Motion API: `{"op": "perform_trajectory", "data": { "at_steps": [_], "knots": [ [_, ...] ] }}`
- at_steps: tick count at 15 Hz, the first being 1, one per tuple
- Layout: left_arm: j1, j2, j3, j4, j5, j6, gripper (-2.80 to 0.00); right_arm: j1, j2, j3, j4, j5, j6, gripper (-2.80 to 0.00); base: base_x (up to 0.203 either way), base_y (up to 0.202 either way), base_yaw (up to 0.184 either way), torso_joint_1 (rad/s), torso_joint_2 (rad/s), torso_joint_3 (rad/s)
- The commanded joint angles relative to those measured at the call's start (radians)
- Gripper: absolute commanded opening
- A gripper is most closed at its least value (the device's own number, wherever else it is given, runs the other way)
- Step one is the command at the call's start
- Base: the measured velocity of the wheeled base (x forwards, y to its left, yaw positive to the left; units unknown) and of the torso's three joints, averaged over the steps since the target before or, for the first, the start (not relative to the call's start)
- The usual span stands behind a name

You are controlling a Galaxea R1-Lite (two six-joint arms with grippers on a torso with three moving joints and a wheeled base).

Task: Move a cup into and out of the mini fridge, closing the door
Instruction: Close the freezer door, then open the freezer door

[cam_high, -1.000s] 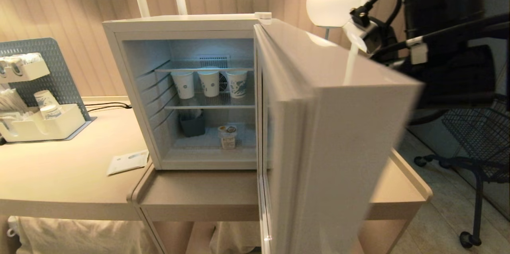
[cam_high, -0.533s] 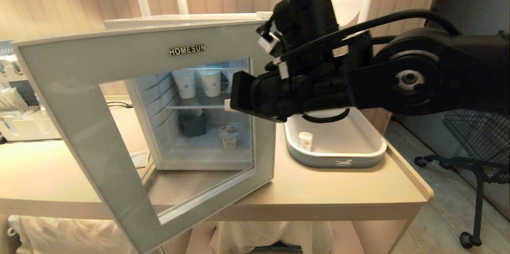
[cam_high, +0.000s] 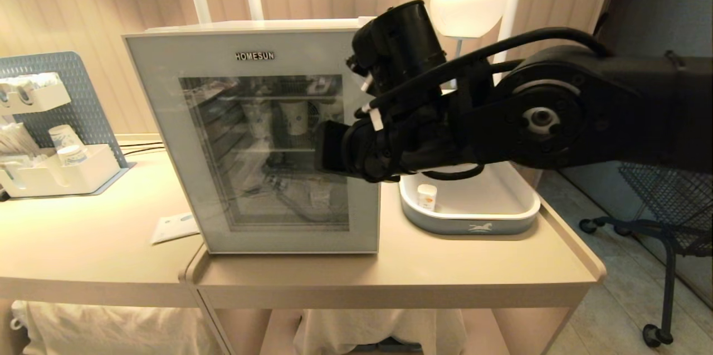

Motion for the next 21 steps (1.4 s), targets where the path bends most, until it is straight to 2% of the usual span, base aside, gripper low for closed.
{"op": "perform_trajectory", "data": {
  "at_steps": [1,3,7,10,11,13,15,17,18,20,21],
  "knots": [
    [0.0,0.0,0.002,-0.001,0.0,-0.001,-2.8,-0.029,-0.127,0.062,0.024,-0.105,-0.018,-2.8,0.0,0.0,0.0,0.0,0.0,0.0],
    [0.0,0.0,0.002,-0.001,0.0,-0.001,-2.8,-0.074,-0.287,0.166,0.041,-0.187,-0.038,-2.8,0.0,0.0,0.0,0.0,0.0,0.0],
    [0.0,0.0,0.002,-0.001,0.0,-0.001,-2.8,-0.221,-0.732,0.404,0.051,-0.381,-0.106,-2.8,0.0,0.0,0.0,0.0,0.0,0.0],
    [0.0,0.0,0.002,-0.001,0.0,-0.001,-2.8,-0.314,-1.125,0.576,0.052,-0.59,-0.241,-2.8,0.0,0.0,0.0,0.0,0.0,0.0],
    [0.0,0.0,0.002,-0.001,0.0,-0.001,-2.8,-0.383,-1.252,0.636,0.053,-0.648,-0.292,-2.8,0.0,0.0,0.0,0.0,0.0,0.0],
    [0.0,0.0,0.002,-0.001,0.0,-0.001,-2.8,-0.541,-1.487,0.774,0.042,-0.705,-0.414,-2.8,0.0,0.0,0.0,0.0,0.0,0.0],
    [0.0,0.0,0.002,-0.001,0.0,-0.001,-2.8,-0.642,-1.682,0.962,-0.004,-0.718,-0.528,-2.8,0.0,0.0,0.0,0.0,0.0,0.0],
    [0.0,0.0,0.002,-0.001,0.0,-0.001,-2.8,-0.702,-1.76,1.135,-0.031,-0.877,-0.539,-2.8,0.0,0.0,0.0,0.0,0.0,0.0],
    [0.0,0.0,0.002,0.0,0.0,-0.001,-2.8,-0.721,-1.761,1.167,-0.045,-0.917,-0.563,-2.8,0.0,0.0,0.0,0.0,0.0,0.0],
    [0.0,0.0,0.002,-0.001,0.0,-0.001,-2.8,-0.81,-1.776,1.191,-0.087,-0.893,-0.619,-2.8,0.0,0.0,0.0,0.0,0.0,0.0],
    [0.0,0.0,0.002,-0.001,0.0,-0.001,-2.8,-0.861,-1.806,1.223,-0.099,-0.842,-0.639,-2.8,0.0,0.0,0.0,0.0,0.0,0.0]
  ]
}}
